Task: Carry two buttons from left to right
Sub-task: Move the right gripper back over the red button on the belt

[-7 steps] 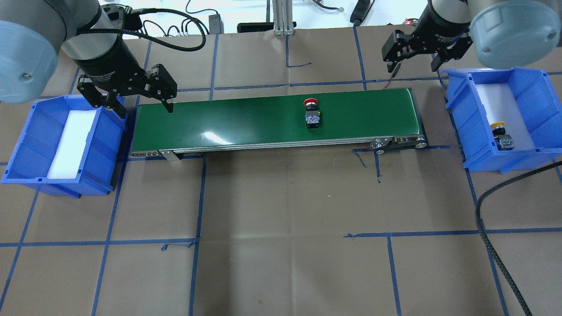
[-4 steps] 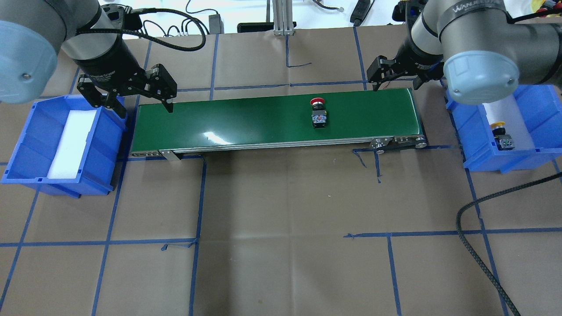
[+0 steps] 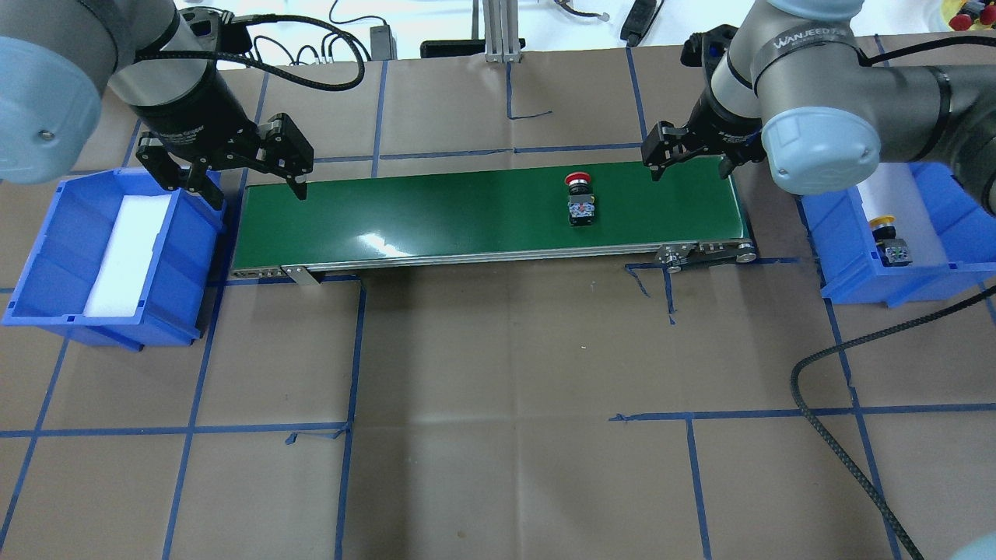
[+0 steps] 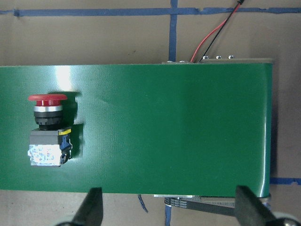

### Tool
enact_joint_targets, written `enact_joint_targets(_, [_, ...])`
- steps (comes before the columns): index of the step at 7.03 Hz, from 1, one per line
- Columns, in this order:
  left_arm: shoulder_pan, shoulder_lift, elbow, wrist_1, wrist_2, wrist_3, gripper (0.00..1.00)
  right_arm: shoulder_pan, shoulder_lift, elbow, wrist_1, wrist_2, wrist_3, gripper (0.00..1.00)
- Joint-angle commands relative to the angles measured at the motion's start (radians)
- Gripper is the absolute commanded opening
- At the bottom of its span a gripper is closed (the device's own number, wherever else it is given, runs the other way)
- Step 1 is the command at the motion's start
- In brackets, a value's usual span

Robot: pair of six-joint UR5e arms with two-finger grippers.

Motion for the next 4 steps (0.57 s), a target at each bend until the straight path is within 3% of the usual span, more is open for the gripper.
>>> enact_joint_targets(1, [0.0, 0.0, 0.0, 0.0, 0.0, 0.0, 1.0, 0.0, 0.032, -0.004, -0.002, 0.001, 0.002, 1.0])
enact_joint_targets(4, [0.0, -0.002, 0.002, 0.0, 0.0, 0.0, 1.0, 0.0, 0.045, -0.003, -0.034, 0.0, 0.001, 1.0])
